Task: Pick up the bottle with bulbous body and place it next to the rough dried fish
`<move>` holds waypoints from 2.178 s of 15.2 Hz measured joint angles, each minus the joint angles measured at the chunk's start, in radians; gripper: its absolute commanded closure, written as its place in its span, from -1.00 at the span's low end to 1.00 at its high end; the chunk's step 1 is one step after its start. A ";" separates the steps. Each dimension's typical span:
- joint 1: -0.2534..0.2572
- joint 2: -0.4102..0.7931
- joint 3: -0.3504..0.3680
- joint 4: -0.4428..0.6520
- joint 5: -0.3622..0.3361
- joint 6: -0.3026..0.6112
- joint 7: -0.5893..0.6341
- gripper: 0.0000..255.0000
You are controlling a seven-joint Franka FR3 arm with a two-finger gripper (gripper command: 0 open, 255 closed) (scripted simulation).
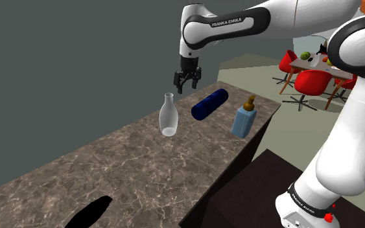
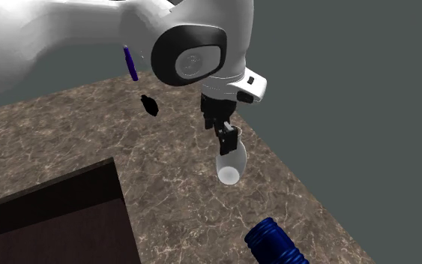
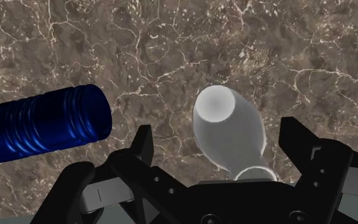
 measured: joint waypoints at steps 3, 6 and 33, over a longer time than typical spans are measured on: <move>0.023 0.124 0.011 0.136 -0.021 -0.007 0.027 -1.00; 0.043 0.257 0.013 0.299 -0.042 -0.034 0.040 -1.00; 0.061 0.360 0.012 0.332 -0.058 0.040 0.053 1.00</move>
